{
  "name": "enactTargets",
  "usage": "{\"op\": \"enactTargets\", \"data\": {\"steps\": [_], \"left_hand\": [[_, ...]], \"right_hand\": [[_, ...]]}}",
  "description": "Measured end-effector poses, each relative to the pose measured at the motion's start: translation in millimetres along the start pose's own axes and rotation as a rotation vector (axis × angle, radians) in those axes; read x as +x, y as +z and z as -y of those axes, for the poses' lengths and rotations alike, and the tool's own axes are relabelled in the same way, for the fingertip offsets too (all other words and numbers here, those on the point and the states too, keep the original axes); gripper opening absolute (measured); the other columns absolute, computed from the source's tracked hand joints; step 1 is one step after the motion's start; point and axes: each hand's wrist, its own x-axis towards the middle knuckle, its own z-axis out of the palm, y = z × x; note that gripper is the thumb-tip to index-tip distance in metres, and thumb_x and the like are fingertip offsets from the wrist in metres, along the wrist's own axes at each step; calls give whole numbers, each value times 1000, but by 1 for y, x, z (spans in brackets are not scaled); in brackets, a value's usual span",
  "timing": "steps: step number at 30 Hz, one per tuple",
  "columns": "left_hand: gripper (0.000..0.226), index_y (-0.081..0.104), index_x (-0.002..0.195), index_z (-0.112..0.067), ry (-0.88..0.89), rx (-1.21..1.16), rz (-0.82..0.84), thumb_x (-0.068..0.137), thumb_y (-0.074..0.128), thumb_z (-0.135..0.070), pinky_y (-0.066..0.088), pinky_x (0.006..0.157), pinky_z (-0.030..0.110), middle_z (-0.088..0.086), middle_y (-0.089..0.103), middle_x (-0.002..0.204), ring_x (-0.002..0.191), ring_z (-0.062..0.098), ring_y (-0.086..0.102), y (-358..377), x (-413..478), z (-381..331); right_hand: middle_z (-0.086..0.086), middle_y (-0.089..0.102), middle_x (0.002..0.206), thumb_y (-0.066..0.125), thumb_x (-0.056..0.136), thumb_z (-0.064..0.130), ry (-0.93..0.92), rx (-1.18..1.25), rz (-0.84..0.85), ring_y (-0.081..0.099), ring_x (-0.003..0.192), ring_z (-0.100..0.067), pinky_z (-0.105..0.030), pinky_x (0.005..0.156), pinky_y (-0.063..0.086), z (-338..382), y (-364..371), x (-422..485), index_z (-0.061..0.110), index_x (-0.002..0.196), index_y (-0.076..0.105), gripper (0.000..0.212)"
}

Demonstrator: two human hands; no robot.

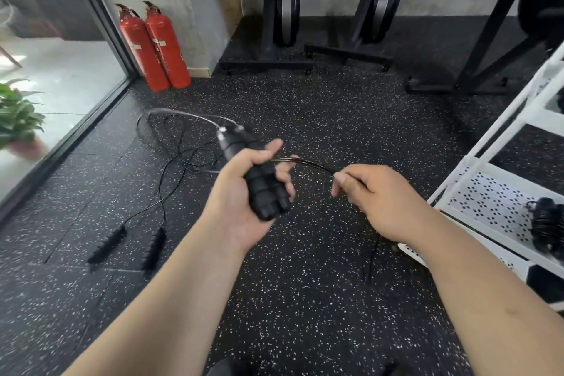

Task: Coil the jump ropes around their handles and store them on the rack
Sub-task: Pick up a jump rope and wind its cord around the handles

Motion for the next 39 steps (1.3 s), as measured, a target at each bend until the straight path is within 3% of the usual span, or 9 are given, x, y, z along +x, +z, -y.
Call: {"op": "enactTargets", "data": {"steps": [5,14,17,21,26,30,33,37,39], "left_hand": [[62,57,149,-7,-138,127,170,88,65,-13,53,69,31,11,65,147,70,13,57,14,-4,36],[58,60,144,-5,104,-35,-78,86,66,-9,52,70,31,12,74,133,67,13,57,-5,8,-9],[59,63,140,-6,-16,6,-30,82,70,-10,54,69,34,17,70,129,67,15,59,1,3,8],[58,66,140,-6,-186,121,120,82,72,-11,55,67,34,9,65,102,68,16,58,15,-4,43],[62,60,143,-3,-56,131,31,82,68,-9,52,66,31,8,73,134,68,14,56,14,3,30],[56,61,140,-5,110,4,-130,85,66,-7,53,68,32,11,74,132,66,14,58,-1,9,2],[49,65,138,-5,52,-17,-135,89,65,-6,54,68,33,14,75,127,66,15,58,-1,8,8],[50,65,139,-6,-158,80,-5,90,66,-8,55,66,34,16,73,108,67,17,58,13,0,40],[49,63,140,-6,-180,102,11,92,63,-7,53,65,32,14,75,119,67,16,57,19,0,47]], "right_hand": [[14,56,56,52,111,38,-42,-78,2,43,46,-4,-23,48,35,6,16,4,37,77,60,35],[12,55,59,48,111,45,41,6,80,43,51,-9,-33,54,42,-4,-3,-3,32,91,71,33],[13,55,58,49,111,45,28,-25,33,42,47,-6,-30,51,40,-1,2,0,33,90,70,32],[8,63,65,53,110,41,-31,-145,8,55,55,-7,-35,59,46,1,11,3,33,93,69,25],[8,60,61,53,110,43,5,-84,70,46,48,-8,-35,54,40,-3,4,1,33,90,70,28],[10,54,56,52,109,47,41,-106,109,41,47,-8,-32,53,37,-9,-5,-2,34,91,71,30],[11,54,54,51,110,46,41,-107,67,41,45,-6,-32,51,37,-9,-3,0,35,90,70,30],[19,61,59,52,110,42,-22,-128,33,48,48,-5,-25,51,37,-1,7,2,40,87,66,27],[12,62,61,55,109,42,-41,-167,50,51,51,-5,-29,55,39,0,10,2,34,90,69,24]]}}
